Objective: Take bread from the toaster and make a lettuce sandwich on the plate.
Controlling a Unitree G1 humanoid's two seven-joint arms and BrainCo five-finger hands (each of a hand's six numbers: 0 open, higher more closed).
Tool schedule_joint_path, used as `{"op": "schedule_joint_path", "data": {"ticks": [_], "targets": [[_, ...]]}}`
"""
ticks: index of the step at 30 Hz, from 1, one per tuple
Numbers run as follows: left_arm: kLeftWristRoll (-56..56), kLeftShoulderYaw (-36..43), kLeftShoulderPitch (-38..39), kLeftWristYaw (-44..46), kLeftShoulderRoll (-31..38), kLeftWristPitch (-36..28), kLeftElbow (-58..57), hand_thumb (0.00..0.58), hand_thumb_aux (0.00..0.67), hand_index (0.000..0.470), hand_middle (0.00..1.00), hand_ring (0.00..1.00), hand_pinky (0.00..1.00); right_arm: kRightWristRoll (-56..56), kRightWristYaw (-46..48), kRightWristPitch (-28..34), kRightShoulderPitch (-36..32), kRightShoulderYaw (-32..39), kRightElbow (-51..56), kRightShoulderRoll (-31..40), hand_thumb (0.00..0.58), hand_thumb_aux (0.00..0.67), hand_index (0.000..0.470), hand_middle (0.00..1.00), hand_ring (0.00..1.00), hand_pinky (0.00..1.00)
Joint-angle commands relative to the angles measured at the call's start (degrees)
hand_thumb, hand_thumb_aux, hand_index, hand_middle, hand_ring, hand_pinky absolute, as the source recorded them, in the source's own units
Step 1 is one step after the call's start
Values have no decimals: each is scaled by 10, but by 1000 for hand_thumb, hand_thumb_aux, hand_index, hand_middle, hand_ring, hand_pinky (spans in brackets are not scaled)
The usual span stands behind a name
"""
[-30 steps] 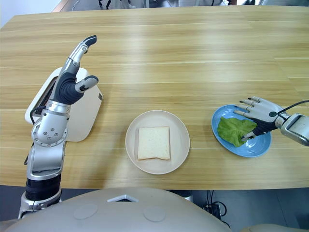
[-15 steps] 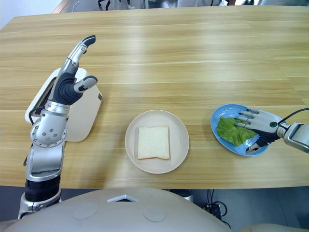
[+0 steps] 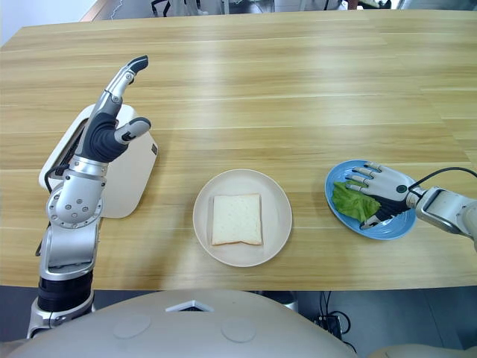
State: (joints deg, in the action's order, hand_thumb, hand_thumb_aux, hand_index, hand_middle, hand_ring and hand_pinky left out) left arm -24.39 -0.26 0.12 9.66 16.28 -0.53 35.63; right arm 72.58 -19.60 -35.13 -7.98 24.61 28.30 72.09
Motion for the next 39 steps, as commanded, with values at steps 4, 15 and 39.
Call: {"op": "schedule_joint_path", "data": {"ticks": [4, 15, 39], "targets": [[4, -3, 7, 13, 9, -5, 9, 0, 0, 0, 0, 0, 0, 10, -16, -1, -1, 22, 12, 4, 0, 0, 0, 0, 0, 0], [1, 1, 9, 20, 9, -10, 18, 0, 0, 0, 0, 0, 0, 7, -17, 2, 1, 23, 14, -2, 580, 670, 460, 0, 0, 0], [-4, 4, 3, 21, 10, -9, 13, 0, 0, 0, 0, 0, 0, -20, -143, 35, -12, 14, 27, -30, 580, 670, 460, 1000, 1000, 1000]]}}
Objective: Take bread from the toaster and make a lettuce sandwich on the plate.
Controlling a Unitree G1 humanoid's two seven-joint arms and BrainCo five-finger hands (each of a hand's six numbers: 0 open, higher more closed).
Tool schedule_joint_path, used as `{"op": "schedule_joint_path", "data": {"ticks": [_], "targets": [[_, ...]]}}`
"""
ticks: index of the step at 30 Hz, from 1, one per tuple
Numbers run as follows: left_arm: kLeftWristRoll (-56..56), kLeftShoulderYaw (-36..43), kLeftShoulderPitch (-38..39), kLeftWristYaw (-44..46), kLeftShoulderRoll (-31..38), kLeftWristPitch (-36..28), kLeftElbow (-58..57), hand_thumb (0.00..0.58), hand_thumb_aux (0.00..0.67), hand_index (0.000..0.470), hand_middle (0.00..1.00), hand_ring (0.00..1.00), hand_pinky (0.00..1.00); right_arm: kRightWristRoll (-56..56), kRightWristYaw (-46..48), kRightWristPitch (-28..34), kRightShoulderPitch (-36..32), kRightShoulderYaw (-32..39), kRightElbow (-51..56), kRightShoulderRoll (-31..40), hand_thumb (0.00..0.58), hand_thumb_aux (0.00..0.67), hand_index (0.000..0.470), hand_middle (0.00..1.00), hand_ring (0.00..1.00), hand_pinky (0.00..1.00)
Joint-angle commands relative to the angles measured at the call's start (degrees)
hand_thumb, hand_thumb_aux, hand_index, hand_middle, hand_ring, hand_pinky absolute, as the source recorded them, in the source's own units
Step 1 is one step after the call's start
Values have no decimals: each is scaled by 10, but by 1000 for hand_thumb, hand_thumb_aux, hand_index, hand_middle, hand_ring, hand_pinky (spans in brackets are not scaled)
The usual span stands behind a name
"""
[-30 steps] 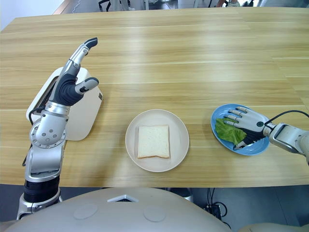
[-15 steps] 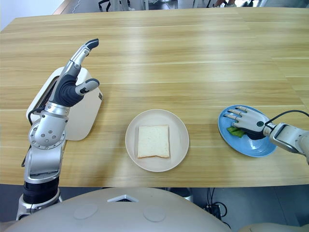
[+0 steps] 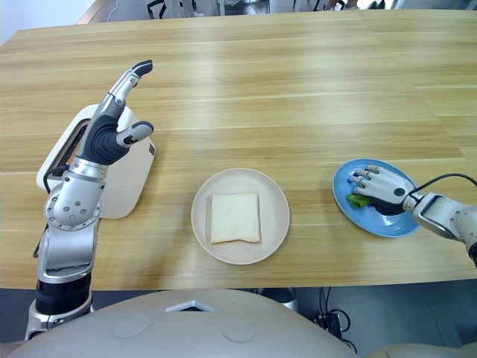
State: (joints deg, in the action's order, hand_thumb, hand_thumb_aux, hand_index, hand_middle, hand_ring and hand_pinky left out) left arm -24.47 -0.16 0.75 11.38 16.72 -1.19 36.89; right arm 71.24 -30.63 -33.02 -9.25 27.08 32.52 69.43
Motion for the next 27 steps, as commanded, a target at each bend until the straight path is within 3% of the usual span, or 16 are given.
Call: {"op": "schedule_joint_path", "data": {"ticks": [1, 15, 27], "targets": [[-4, 4, -4, 4, 5, -3, -1, 0, 0, 0, 0, 0, 0, -8, -41, 18, 1, -13, -19, -3, 580, 670, 460, 1000, 1000, 1000], [-15, 18, -23, -3, 2, -3, -19, 0, 0, 0, 0, 0, 0, 8, -147, 95, 19, -33, -92, 0, 580, 670, 460, 1000, 1000, 1000], [-18, 31, -49, -15, -1, 4, -51, 0, 0, 0, 0, 0, 0, 17, -127, 134, 50, -71, -303, -18, 580, 670, 460, 1000, 1000, 1000]]}}
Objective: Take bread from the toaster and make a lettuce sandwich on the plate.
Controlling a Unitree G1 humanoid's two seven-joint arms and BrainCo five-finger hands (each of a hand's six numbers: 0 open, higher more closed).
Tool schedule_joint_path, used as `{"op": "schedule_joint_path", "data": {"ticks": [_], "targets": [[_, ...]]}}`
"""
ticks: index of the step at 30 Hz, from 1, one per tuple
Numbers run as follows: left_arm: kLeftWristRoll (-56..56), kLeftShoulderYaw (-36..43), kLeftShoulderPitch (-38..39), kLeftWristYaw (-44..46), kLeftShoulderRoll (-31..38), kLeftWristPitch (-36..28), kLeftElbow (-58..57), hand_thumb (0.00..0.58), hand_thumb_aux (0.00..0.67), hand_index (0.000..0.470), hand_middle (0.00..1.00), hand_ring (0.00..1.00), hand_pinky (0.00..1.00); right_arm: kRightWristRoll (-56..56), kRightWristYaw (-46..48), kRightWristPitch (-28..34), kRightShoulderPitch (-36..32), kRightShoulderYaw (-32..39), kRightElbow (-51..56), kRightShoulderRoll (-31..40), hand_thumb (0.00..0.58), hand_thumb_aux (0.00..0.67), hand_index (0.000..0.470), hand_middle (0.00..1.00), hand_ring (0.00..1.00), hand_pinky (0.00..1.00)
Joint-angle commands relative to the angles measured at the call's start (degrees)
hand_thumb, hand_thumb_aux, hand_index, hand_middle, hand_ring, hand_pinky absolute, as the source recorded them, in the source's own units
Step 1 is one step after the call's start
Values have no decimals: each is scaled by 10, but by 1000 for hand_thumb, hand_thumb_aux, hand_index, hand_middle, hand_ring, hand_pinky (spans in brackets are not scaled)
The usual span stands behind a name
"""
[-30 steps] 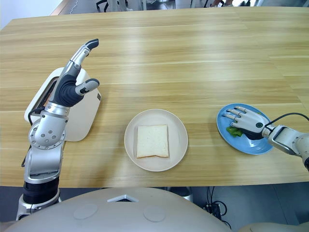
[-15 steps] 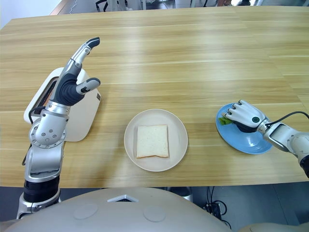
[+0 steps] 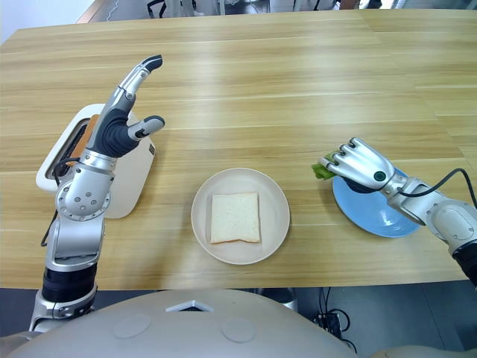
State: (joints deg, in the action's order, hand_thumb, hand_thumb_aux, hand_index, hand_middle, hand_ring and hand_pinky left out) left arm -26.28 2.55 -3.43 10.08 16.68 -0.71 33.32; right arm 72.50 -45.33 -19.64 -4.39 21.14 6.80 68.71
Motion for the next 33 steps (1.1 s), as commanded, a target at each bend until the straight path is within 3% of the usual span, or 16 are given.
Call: {"op": "schedule_joint_path", "data": {"ticks": [1, 11, 21, 26, 33], "targets": [[0, 4, -10, -3, -1, -1, -19, 0, 0, 0, 0, 0, 0, 3, 28, -3, -2, -13, -63, -19, 580, 670, 460, 1000, 1000, 1000], [-13, 11, -32, -25, -5, 7, -59, 0, 0, 0, 0, 0, 0, -2, 101, -72, -78, 43, -144, -174, 580, 670, 460, 1000, 1000, 1000], [-11, 11, -47, -25, 0, 3, -59, 0, 0, 0, 0, 0, 0, -40, 170, -157, -120, 148, -40, -338, 580, 670, 460, 1000, 1000, 1000], [-9, 7, -50, -24, 2, 2, -59, 0, 0, 0, 0, 0, 0, -45, 203, -182, -119, 176, 14, -351, 580, 670, 460, 1000, 1000, 1000], [-7, 1, -47, -21, 6, 0, -51, 0, 0, 0, 0, 0, 0, -71, 222, -202, -94, 163, 37, -311, 580, 670, 460, 1000, 1000, 1000]]}}
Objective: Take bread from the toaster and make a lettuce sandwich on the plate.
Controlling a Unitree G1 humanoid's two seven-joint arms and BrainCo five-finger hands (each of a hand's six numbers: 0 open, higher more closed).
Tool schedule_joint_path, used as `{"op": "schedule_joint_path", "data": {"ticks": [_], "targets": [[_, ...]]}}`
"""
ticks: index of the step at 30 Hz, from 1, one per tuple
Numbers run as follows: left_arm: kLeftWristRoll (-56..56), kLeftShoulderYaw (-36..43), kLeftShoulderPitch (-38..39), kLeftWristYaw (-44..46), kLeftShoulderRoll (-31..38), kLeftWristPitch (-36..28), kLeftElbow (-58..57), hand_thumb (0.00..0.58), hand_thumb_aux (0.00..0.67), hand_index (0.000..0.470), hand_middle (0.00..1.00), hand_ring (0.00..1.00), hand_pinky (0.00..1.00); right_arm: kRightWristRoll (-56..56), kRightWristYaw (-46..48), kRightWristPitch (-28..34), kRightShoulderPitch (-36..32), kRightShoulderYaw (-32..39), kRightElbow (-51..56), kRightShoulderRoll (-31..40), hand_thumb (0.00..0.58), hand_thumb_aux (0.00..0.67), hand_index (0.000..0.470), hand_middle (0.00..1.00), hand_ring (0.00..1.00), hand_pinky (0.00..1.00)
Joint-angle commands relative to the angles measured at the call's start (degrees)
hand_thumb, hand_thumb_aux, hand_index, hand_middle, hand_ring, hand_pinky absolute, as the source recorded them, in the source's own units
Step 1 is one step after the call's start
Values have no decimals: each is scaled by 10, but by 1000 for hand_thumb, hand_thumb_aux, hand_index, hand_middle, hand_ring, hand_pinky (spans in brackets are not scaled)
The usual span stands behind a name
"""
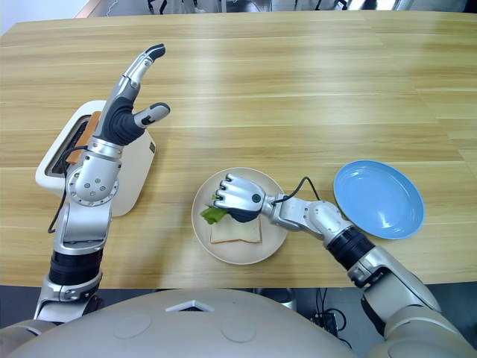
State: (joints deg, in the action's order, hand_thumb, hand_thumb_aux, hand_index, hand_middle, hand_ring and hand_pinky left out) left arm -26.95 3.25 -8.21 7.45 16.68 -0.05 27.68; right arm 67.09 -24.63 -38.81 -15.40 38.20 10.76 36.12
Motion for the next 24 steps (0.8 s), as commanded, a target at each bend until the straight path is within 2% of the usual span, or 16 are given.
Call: {"op": "schedule_joint_path", "data": {"ticks": [1, 7, 13, 14, 15, 16, 24], "targets": [[0, -7, 2, 6, 6, -7, 6, 0, 0, 0, 0, 0, 0, -19, 17, -11, 22, -10, -7, 22, 580, 670, 460, 1000, 1000, 1000], [1, -13, 9, 7, 8, -9, 12, 0, 0, 0, 0, 0, 0, -24, 22, -11, 35, -21, -12, 43, 580, 670, 460, 1000, 1000, 1000], [2, -11, 10, 9, 9, -9, 13, 0, 0, 0, 0, 0, 0, -26, 38, -19, 42, -12, 3, 31, 580, 670, 460, 1000, 1000, 1000], [2, -10, 10, 10, 9, -9, 12, 0, 0, 0, 0, 0, 0, -28, 42, -19, 43, -12, 1, 30, 538, 489, 336, 647, 647, 647], [2, -10, 9, 11, 9, -9, 13, 0, 0, 0, 0, 0, 0, -30, 46, -19, 45, -14, -3, 30, 198, 126, 87, 110, 110, 110], [2, -8, 9, 11, 8, -9, 12, 0, 0, 0, 0, 0, 0, -35, 52, -19, 46, -18, -8, 31, 0, 0, 0, 0, 0, 0], [-1, -2, 9, 11, 5, -8, 10, 0, 0, 0, 0, 0, 0, -95, 83, -39, 58, -64, -66, 46, 0, 0, 0, 0, 0, 0]]}}
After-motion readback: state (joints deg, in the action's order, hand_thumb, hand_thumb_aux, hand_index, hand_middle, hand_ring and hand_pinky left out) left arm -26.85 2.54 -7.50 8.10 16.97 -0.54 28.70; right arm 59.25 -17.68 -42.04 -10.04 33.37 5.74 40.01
